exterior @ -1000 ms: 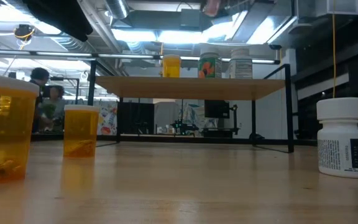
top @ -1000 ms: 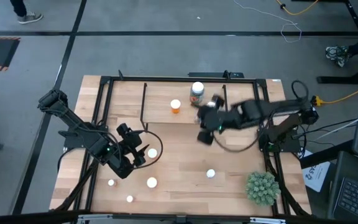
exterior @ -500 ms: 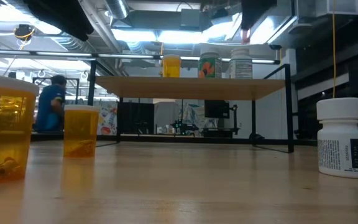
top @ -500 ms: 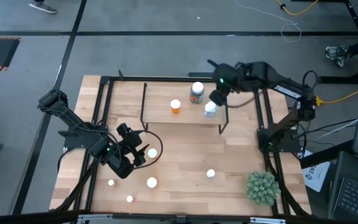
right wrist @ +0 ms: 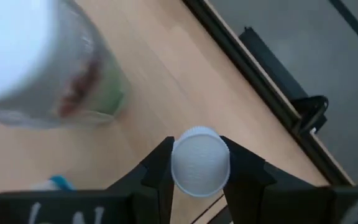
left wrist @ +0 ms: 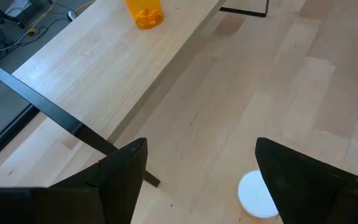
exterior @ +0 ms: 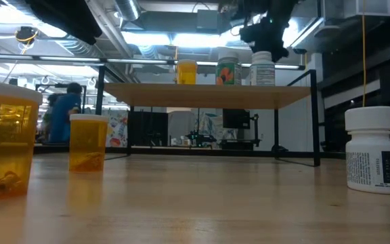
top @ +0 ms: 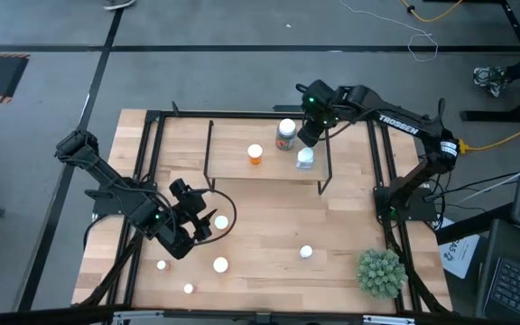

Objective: Pick and place medicine bottles onto shelf by color
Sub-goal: Put the top pink pill bottle on the shelf

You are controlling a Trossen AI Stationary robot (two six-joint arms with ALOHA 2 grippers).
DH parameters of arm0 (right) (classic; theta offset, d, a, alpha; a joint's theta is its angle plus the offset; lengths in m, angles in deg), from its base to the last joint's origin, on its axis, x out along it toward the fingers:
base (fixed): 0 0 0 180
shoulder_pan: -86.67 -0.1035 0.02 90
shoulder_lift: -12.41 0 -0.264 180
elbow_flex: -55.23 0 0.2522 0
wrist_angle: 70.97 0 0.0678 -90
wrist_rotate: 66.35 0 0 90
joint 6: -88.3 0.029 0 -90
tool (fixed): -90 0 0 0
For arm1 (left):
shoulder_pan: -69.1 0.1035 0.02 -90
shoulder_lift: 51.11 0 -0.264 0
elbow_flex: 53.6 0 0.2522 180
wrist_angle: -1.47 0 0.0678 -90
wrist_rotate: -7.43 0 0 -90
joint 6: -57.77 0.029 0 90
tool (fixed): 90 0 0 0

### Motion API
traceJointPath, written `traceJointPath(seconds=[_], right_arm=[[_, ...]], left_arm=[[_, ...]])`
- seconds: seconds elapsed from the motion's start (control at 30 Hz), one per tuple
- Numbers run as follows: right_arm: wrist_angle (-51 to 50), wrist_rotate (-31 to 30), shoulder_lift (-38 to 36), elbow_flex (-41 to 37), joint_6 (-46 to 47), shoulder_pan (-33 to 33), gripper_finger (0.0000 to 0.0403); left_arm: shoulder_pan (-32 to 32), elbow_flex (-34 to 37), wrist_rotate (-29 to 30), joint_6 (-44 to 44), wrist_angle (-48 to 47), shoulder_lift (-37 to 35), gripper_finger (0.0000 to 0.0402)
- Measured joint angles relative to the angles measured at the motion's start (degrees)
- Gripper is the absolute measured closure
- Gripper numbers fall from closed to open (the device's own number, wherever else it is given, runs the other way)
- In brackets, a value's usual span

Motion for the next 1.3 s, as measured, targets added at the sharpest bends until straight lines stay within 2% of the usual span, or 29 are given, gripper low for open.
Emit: traceJointPath(seconds=[0.27, 0.53, 0.8, 0.97, 1.3], right_arm=[[4.78, 2.52, 0.00, -3.91, -0.04, 1.65, 0.0293], [7.26, 9.66, 0.15, -3.91, -1.40, 1.65, 0.0293], [6.92, 10.17, 0.24, -3.91, -1.55, 1.65, 0.0293], [5.68, 13.52, 1.03, -3.89, -1.60, 1.63, 0.0293], [7.07, 13.55, 2.53, -3.89, -1.42, 1.63, 0.0292]], left_arm=[[0.00, 0.00, 0.01, -0.13, 0.02, 0.02, 0.0106], [0.00, 0.00, 0.01, -0.17, 0.04, 0.02, 0.0106], [0.00, 0.00, 0.01, -0.08, 0.04, 0.02, 0.0106], [0.00, 0.00, 0.10, -0.06, 0.02, 0.02, 0.0106], [0.00, 0.00, 0.14, -0.03, -0.04, 0.02, 0.0106]])
